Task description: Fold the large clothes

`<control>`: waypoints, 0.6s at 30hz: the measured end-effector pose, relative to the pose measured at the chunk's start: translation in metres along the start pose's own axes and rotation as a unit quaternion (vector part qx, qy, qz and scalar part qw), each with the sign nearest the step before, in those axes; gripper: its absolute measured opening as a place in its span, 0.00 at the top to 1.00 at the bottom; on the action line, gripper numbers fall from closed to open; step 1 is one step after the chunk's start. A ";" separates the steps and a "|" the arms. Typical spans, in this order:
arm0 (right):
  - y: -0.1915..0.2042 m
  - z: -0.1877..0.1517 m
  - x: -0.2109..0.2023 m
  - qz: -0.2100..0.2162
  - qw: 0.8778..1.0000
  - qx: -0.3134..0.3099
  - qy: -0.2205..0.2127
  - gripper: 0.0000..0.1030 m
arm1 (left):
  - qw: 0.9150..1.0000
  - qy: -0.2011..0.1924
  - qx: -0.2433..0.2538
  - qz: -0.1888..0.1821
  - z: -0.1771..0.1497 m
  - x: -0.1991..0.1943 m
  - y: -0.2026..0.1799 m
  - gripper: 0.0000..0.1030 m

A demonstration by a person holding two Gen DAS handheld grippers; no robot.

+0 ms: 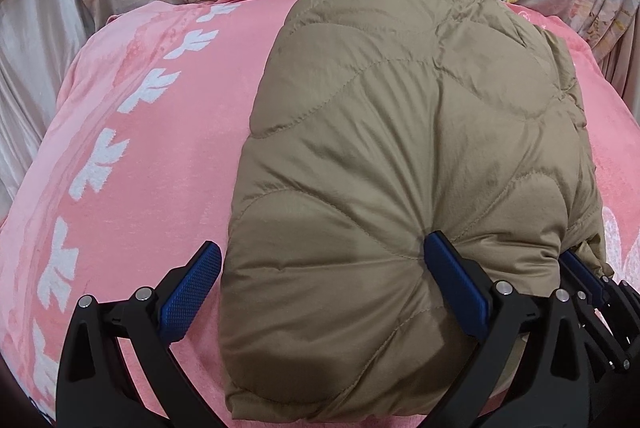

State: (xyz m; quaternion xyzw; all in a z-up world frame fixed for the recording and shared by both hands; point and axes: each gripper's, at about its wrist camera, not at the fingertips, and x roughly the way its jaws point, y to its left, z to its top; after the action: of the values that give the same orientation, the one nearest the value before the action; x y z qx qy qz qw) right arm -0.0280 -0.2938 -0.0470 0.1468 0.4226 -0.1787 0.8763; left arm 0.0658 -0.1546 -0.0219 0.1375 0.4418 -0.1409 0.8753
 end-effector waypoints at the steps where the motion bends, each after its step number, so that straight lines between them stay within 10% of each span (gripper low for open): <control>1: 0.001 -0.001 0.000 0.000 1.000 0.000 -0.001 0.82 | 1.000 0.000 0.001 0.000 0.000 0.000 0.000 0.04; 18: 0.002 -0.005 0.002 0.000 1.000 -0.002 -0.008 0.82 | 1.000 -0.007 0.007 0.013 -0.001 0.005 -0.006 0.04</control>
State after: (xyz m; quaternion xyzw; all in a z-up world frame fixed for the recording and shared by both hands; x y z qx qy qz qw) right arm -0.0297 -0.2905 -0.0518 0.1435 0.4161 -0.1794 0.8798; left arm 0.0655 -0.1599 -0.0268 0.1480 0.4333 -0.1334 0.8790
